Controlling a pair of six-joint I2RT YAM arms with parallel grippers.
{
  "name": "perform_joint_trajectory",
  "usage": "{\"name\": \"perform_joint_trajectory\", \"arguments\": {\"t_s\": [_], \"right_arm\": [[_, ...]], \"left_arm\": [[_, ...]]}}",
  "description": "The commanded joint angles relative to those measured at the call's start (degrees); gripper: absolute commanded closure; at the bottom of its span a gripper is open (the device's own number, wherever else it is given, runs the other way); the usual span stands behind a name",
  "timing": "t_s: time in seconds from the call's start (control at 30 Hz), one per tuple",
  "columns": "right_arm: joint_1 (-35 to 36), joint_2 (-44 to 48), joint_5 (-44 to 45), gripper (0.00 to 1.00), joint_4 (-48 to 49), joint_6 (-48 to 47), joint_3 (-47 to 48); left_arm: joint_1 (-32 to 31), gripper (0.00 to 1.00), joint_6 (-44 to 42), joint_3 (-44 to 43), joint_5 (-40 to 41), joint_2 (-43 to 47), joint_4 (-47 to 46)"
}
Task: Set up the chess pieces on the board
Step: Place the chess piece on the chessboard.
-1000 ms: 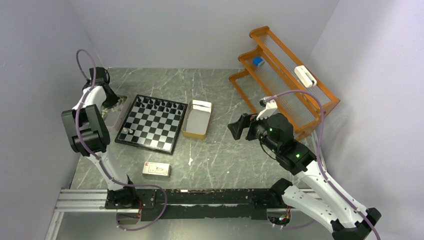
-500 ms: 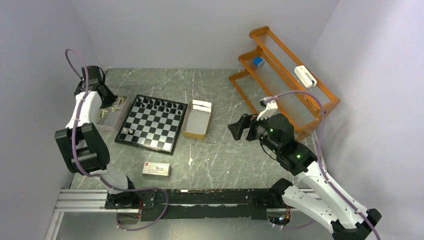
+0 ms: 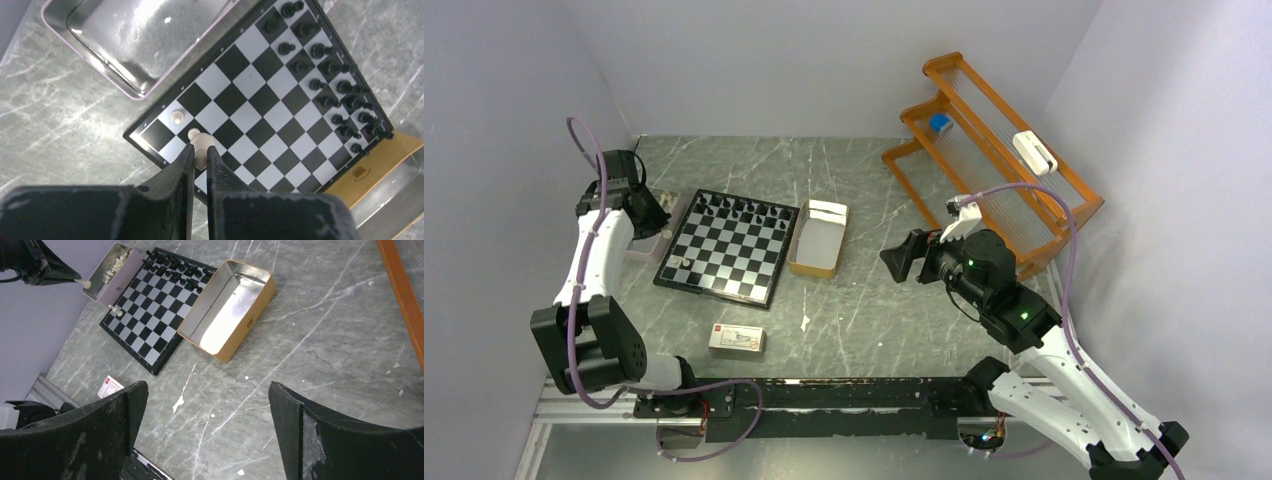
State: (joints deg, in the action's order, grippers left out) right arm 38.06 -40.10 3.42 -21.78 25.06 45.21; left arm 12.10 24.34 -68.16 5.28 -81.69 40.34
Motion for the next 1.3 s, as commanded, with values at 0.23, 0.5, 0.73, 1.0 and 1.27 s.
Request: {"name": "perform_joint_trajectory", "arguments": {"t_s": [0.23,0.5,0.73,1.0,1.27], "right_arm": [[0.33,0.87,-1.33,0.05,0.52,1.46,-0.70],[0.33,1.05,-0.91,0.05,0.16,1.22,-0.65],[0.27,1.26,-0.34,0.05,-0.34,0.37,-0.65],[0.34,1.01,-0.34,0.05,-0.09,-0.19,-0.56],[0.28,2.04,0.03,0.05,-0.37,-0.10,-1.34]], "left_arm": [[-1.24,0.89,1.21,9.40,-5.10,5.38,0.92],[-4.49,0.89,4.77,12.82,-4.03,4.03,-1.29],[-6.22,0.89,6.27,16.21,-0.74,5.36,-2.31],[-6.52,0.89,6.51,19.38,-0.21,5.18,-5.71],[-6.74,0.88,5.51,20.29,1.86,4.24,-7.85]]}}
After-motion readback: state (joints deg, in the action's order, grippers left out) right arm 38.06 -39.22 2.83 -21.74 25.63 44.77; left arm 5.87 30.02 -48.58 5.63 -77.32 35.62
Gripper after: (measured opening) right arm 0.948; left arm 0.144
